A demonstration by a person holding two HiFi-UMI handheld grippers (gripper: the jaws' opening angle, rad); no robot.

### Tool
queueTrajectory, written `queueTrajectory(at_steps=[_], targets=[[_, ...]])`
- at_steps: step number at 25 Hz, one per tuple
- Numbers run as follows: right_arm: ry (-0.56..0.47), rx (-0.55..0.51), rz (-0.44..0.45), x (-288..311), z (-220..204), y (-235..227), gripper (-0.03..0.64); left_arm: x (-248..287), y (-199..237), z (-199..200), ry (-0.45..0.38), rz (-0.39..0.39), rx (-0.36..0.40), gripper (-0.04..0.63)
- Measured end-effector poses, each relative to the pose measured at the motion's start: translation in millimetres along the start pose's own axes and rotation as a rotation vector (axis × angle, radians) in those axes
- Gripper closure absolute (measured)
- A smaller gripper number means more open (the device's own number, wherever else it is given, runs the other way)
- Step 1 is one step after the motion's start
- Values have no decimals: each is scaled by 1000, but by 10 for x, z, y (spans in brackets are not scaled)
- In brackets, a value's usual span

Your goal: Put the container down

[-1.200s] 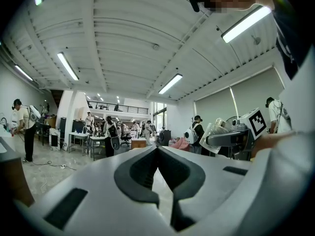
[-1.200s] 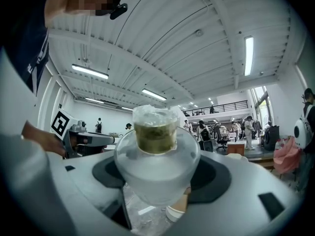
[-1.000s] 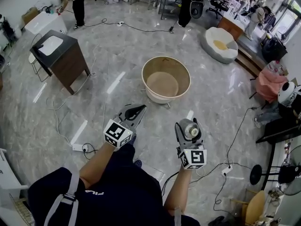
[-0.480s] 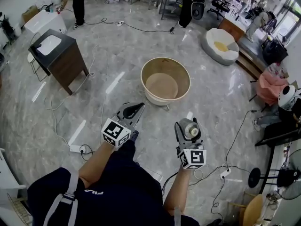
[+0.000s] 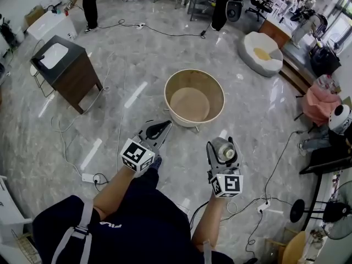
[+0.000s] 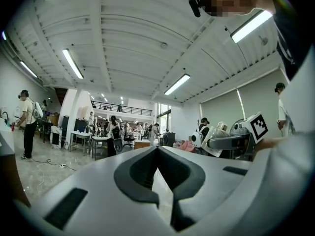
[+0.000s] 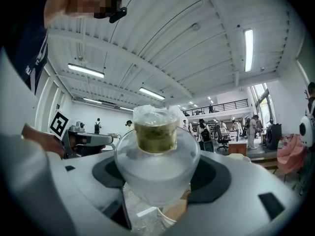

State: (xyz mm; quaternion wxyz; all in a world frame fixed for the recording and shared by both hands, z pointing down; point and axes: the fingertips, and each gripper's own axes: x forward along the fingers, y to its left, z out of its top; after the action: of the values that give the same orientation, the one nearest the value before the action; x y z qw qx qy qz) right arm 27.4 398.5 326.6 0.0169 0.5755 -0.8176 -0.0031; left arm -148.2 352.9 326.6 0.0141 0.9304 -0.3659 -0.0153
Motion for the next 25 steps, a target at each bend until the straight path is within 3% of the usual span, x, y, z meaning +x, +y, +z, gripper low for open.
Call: queueTrajectory(at_steps=[7, 17, 25], targets=[[12, -28, -47, 726, 52, -234, 270, 531, 681, 13, 24, 9, 18, 571], [19, -12, -140, 1642, 103, -571, 270, 1247, 1634, 220, -10, -30, 53, 571], [9, 19, -183, 2089, 152, -735, 270, 1715, 1847, 238, -6, -104, 49, 571]])
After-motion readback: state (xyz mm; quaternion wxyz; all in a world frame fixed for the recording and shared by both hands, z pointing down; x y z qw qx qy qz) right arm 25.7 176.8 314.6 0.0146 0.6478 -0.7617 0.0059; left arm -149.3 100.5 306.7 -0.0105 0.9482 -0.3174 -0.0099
